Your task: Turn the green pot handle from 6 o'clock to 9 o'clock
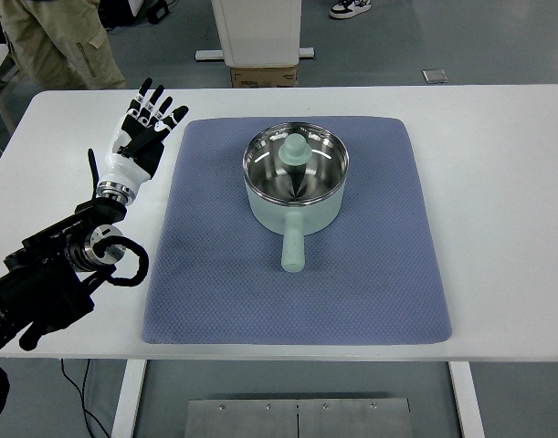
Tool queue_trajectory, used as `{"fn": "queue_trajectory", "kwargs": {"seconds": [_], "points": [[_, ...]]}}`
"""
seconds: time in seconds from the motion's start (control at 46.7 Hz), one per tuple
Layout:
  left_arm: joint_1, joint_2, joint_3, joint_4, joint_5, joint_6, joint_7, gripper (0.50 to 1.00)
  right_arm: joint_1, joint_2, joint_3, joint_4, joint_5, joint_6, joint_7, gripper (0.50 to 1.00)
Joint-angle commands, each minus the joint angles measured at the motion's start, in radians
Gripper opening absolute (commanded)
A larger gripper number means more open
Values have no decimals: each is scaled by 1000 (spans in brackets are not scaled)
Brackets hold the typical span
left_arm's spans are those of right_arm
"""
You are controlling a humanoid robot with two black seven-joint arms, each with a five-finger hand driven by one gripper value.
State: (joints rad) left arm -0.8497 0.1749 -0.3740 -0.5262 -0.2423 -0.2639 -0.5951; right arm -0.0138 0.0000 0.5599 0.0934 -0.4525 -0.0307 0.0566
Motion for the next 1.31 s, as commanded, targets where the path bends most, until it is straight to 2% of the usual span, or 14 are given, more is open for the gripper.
{"fn": "queue_trajectory", "kwargs": {"seconds": [0.0,1.286], "points": [[0,0,0,0,0,0,0,1000,0,0,0,0,0,0,0,1000],[8,-11,-5,0,0,0,0,1000,0,0,0,0,0,0,0,1000]]}}
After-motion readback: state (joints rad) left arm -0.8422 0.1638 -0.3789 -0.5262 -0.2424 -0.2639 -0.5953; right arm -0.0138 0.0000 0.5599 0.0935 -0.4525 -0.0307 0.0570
